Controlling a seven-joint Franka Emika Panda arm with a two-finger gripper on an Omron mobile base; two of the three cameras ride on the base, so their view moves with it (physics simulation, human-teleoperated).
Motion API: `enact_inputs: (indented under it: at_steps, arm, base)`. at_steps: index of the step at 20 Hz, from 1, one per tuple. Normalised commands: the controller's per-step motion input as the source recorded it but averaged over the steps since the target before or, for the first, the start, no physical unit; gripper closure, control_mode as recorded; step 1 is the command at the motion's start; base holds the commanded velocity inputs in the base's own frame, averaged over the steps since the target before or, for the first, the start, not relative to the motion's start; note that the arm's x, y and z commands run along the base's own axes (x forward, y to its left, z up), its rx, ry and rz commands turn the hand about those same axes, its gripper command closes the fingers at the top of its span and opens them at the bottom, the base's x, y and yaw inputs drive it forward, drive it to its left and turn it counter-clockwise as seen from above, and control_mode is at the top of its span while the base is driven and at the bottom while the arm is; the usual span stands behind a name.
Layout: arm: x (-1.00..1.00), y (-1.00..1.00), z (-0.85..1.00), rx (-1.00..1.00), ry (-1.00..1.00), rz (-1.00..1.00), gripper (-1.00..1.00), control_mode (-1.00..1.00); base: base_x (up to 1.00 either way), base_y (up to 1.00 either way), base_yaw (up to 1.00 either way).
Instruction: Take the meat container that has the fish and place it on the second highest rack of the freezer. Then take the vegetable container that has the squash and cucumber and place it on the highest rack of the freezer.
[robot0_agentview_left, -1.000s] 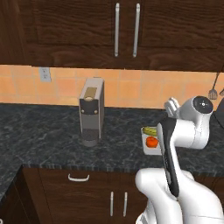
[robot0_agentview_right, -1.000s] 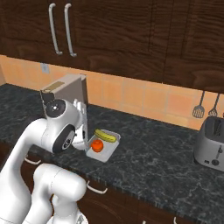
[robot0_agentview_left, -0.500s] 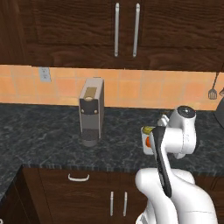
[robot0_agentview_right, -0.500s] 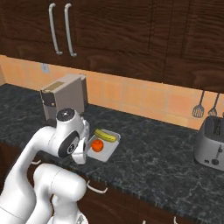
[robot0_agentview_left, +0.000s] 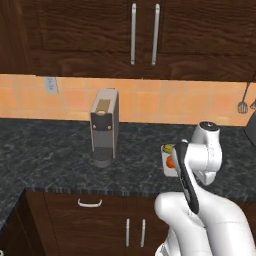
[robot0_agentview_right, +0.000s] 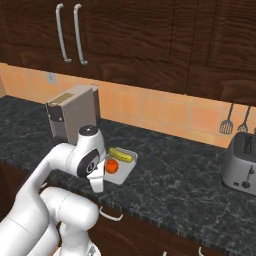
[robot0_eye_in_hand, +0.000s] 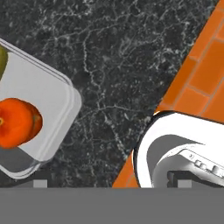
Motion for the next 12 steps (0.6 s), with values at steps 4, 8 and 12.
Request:
enact_inputs:
  at_steps: [4, 8, 12]
  arm:
    - [0.12, -0.41, -0.01, 0.07, 0.0, -0.01, -1.0, -1.0]
    - [0.06, -0.23, -0.32, 0.06, 0.08, -0.04, -1.0, -1.0]
    - [0.16, 0.01, -0.31, 0.03, 0.09, -0.04, -1.0, -1.0]
  base:
    - [0.0, 0.0, 0.0]
    - [0.0, 0.0, 0.0]
    - [0.0, 0.0, 0.0]
